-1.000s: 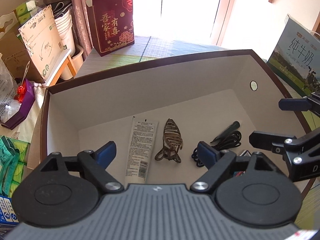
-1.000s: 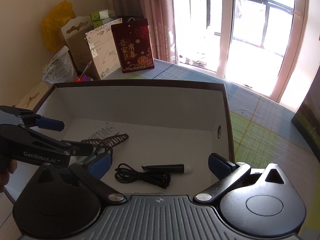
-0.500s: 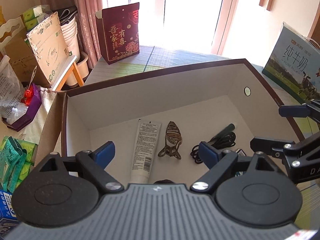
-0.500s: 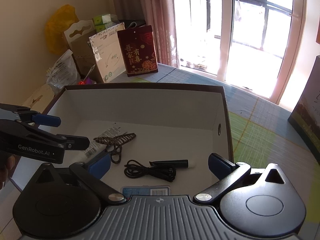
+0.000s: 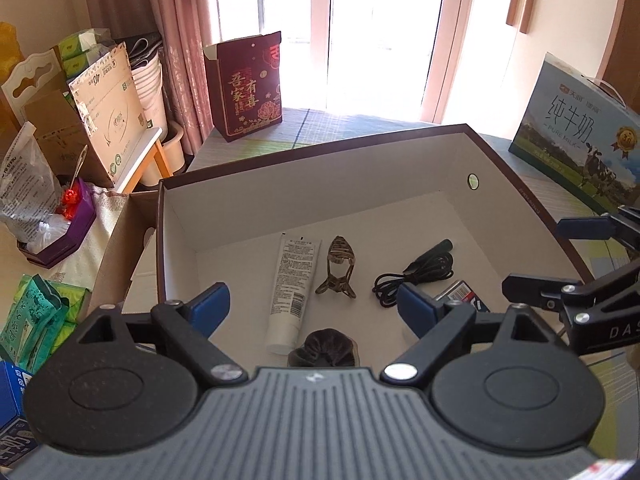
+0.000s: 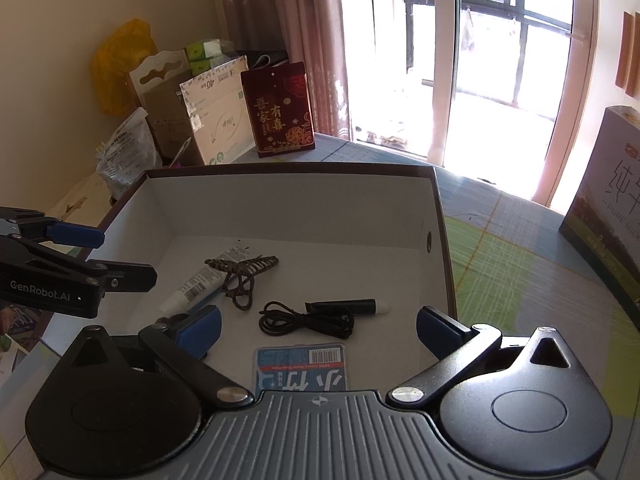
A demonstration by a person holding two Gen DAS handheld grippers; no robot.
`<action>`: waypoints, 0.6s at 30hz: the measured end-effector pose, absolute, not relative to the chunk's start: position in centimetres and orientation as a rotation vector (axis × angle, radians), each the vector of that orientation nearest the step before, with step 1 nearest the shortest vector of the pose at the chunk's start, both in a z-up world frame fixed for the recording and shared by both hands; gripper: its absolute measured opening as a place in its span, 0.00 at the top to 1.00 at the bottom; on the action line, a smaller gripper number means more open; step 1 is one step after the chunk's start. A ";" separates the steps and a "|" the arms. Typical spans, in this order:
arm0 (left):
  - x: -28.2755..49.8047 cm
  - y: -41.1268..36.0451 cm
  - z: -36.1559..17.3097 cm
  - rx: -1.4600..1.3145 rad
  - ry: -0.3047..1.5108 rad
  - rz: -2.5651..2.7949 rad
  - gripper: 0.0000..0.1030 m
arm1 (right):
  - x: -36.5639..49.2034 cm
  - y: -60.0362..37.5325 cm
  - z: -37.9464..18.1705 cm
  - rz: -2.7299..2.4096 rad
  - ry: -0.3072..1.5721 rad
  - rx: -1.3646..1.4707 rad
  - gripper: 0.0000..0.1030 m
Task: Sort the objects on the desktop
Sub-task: 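Withdraw both tools from the box back toward the remaining table items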
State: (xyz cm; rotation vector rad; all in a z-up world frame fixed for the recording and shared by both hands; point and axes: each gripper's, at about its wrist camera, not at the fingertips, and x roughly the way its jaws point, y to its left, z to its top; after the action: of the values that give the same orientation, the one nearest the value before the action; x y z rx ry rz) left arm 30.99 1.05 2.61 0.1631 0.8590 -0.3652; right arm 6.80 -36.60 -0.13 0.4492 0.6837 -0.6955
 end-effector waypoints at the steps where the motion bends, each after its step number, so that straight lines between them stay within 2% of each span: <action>1: 30.5 1.2 2.8 0.161 0.851 -0.366 0.14 | 6.6 -36.1 0.0 -0.699 0.682 0.439 0.02; 18: 22.1 4.7 3.5 0.077 0.829 -0.340 0.13 | 2.9 -27.8 0.1 -0.751 0.638 0.397 0.02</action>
State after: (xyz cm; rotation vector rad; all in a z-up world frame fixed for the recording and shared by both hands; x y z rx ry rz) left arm 22.14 4.72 3.46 0.0766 0.8293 -0.3398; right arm 2.90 -27.75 0.06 0.3972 0.6381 -0.7506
